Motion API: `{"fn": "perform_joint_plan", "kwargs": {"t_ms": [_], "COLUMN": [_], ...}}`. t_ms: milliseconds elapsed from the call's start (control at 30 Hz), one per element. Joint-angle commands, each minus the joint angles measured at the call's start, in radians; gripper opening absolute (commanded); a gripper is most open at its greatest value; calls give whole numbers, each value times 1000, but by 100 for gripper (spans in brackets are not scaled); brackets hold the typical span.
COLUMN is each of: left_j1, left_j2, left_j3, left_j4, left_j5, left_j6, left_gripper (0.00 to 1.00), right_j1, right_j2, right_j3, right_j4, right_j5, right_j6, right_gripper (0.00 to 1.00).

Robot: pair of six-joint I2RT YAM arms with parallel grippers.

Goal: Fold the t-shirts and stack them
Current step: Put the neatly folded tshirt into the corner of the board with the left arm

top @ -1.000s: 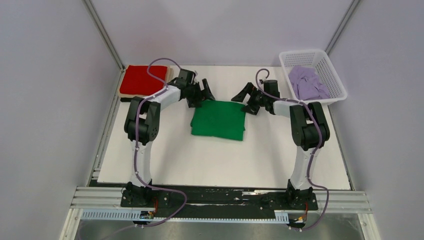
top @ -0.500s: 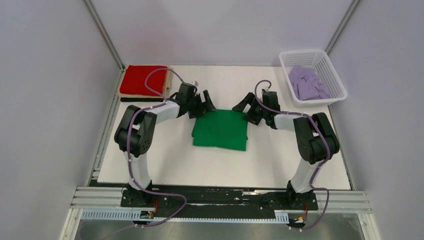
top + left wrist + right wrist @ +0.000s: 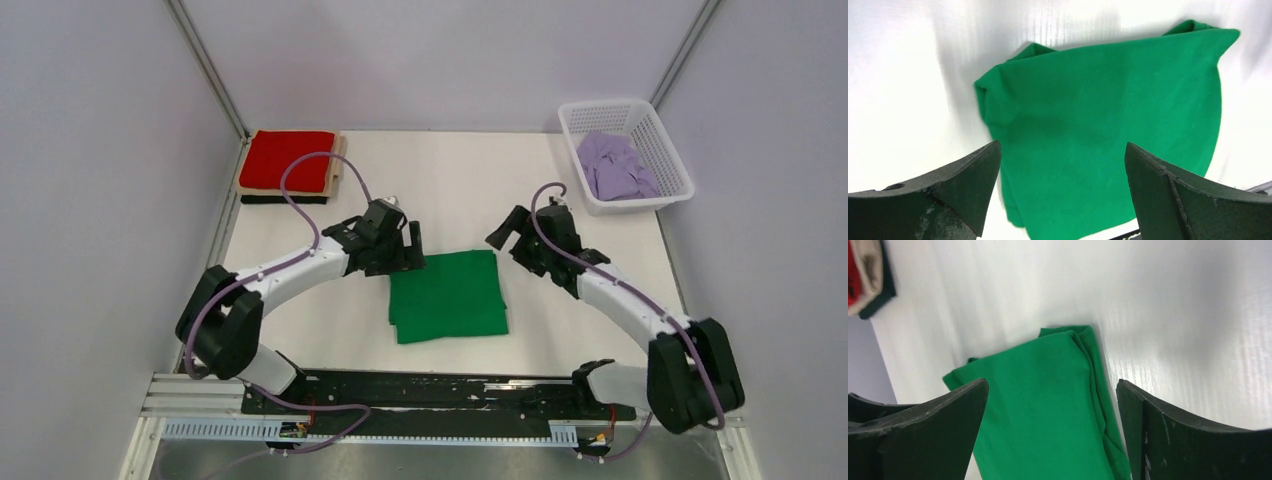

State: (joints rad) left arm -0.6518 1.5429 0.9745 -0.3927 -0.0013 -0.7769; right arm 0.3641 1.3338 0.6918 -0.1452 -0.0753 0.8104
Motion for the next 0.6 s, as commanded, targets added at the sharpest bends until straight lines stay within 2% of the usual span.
{"fn": "perform_joint_plan", "kwargs": {"t_ms": [0, 133, 333, 433, 567], "left_j1": [-12, -14, -32, -54, -81], "left_j2": [-141, -204, -206, -178, -120], "left_j3": [30, -29, -163, -181, -180], "left_j4": [-138, -176, -89, -68, -52], "left_j5": [-137, -166, -69, -87, -114], "left_j6": [-18, -44, -117, -151, -192], "left_gripper": [100, 100, 100, 100, 97], "right_j1": [-4, -5, -9, -9, -11], "right_j2": [-235, -436, -723, -791, -795], "right_j3": [-17, -95, -223, -234, -223], "right_j4": [-136, -245, -288, -323, -374], "right_j5": [188, 328, 430, 466, 499], "right_j6": [10, 61, 90, 77, 65], "right_gripper": [100, 100, 100, 100, 100]}}
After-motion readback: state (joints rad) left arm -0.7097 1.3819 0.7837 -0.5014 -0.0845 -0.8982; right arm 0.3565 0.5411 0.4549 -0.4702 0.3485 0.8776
